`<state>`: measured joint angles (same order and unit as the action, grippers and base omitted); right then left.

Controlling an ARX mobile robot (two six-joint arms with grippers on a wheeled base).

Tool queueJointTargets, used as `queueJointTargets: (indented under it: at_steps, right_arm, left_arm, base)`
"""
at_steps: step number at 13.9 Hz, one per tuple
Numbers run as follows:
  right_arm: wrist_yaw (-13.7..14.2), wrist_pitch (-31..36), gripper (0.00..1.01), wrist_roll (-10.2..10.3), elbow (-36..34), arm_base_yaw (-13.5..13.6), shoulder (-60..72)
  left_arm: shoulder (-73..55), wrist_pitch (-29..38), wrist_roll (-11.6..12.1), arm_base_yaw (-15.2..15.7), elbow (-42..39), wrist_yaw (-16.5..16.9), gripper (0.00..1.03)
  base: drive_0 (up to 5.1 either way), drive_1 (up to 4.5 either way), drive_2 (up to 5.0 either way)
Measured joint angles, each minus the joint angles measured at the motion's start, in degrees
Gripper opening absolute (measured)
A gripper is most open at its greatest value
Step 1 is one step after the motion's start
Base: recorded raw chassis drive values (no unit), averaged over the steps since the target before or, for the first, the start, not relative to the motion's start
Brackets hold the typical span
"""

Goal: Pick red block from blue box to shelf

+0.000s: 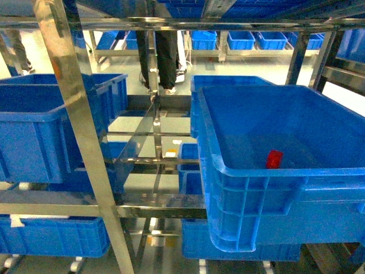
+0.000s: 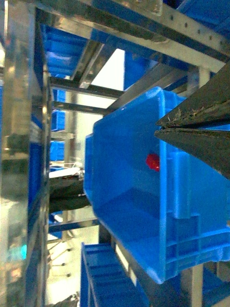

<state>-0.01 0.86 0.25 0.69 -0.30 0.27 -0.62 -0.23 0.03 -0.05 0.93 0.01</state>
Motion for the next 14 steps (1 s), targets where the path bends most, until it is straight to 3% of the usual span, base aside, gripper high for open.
queueJointTargets:
  at_steps: [7,8,9,10,11,14]
  right_arm:
    - [0.0,-1.0,0.02,0.0,0.0,0.0,0.0]
    - [0.0,-1.1,0.1,0.0,0.0,0.0,0.0]
    - [0.0,-1.1,0.61,0.0,0.0,0.0,0.0]
    - [0.0,-1.1,0.86,0.0,0.0,0.0,0.0]
    - [0.0,-1.1,0.98,0.0,0.0,0.0,0.0]
    - [0.0,-1.1,0.98,0.0,0.0,0.0,0.0]
  left_arm:
    - [0.0,0.0,0.0,0.0,0.0,0.0,0.98]
    - [0.0,0.0,0.0,0.0,0.0,0.0,0.98]
    - [0.0,0.0,0.0,0.0,0.0,0.0,0.98]
    - [0.0,0.0,0.0,0.0,0.0,0.0,0.98]
    - [0.0,0.0,0.0,0.0,0.0,0.0,0.98]
    - [0.0,0.0,0.0,0.0,0.0,0.0,0.98]
  base:
    - [0.0,0.0,0.0]
    - [0.0,0.0,0.0]
    - [0.0,0.0,0.0]
    - [0.0,0.0,0.0]
    - [0.0,0.0,0.0]
    - [0.0,0.0,0.0]
